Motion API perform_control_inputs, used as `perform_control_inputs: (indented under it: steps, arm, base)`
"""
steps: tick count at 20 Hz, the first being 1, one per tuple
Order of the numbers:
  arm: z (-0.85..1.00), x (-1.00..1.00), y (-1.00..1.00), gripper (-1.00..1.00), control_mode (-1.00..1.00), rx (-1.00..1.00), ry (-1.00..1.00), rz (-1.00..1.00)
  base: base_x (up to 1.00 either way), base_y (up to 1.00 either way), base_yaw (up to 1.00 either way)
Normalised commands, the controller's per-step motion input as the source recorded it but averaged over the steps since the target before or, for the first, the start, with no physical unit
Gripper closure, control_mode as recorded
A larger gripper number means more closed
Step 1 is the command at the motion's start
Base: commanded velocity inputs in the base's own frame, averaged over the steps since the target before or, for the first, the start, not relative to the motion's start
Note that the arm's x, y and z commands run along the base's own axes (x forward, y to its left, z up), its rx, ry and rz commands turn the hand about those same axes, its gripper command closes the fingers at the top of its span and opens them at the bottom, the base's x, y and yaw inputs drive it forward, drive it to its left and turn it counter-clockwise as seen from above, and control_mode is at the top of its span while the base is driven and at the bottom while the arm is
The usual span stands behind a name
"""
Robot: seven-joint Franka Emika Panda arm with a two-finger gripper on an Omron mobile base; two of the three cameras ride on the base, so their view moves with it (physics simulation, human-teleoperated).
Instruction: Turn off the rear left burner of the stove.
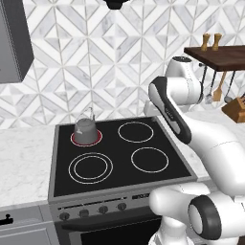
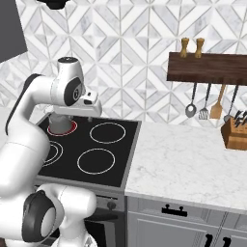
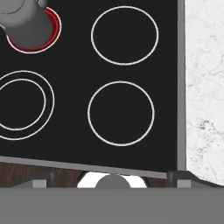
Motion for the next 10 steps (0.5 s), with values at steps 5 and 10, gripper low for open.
perform_control_inputs:
  steps: [5, 10]
  arm:
    - [-0.09, -0.23, 0.44, -1.0, -1.0, -0.02, 0.0, 0.0]
    - [-0.4, -0.5, 1.0, -1.0, -1.0, -0.13, 0.0, 0.12]
  base:
    - [0.0, 0.0, 0.0]
    - [0.0, 0.0, 0.0]
